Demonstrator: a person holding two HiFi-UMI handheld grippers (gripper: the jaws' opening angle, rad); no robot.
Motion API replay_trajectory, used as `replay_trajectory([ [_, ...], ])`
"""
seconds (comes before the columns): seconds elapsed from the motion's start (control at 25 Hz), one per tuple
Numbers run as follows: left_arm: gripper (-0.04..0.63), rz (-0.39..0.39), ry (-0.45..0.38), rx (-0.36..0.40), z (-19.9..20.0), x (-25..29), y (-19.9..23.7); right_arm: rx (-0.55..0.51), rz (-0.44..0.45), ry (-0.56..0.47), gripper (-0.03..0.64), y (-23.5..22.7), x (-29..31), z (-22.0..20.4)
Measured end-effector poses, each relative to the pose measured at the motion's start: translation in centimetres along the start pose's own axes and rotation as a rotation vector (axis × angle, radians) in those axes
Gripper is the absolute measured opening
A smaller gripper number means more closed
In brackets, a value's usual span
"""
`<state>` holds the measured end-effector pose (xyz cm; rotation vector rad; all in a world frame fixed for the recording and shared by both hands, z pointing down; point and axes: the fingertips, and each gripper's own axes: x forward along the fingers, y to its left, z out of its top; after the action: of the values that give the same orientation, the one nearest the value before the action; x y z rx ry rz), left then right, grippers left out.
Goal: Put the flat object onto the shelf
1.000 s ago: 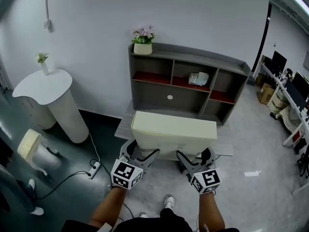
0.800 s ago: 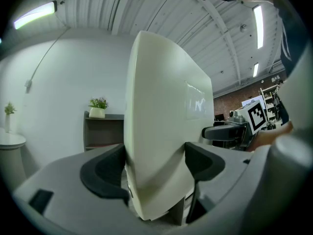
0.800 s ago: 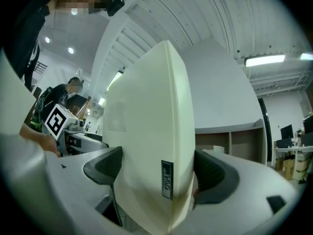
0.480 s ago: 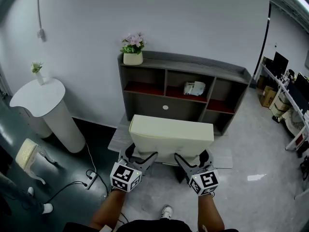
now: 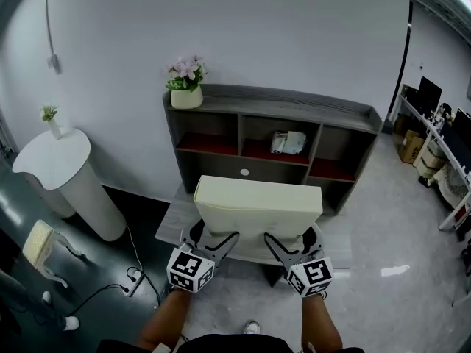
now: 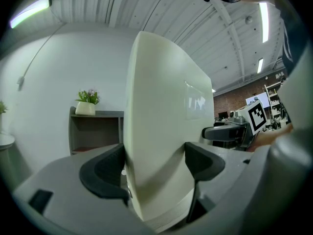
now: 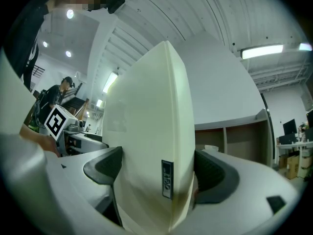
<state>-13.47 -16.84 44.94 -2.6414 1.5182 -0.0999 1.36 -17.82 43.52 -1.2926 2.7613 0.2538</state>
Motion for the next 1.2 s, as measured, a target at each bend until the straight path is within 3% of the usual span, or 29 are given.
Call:
replay_trajectory([
  [0.8,0.383,-0.018,0.021,0.0,-0.2,9.2,-1.1,0.003,-0.017,-0.003,0.448,-8.8,1.7,-1.7],
  [1.2,0.383,-0.071,-0.032,0.007,1.4,14.5,0.7,-0.041,-0.058,-0.027,0.448,-12.9,4.6,-0.6],
])
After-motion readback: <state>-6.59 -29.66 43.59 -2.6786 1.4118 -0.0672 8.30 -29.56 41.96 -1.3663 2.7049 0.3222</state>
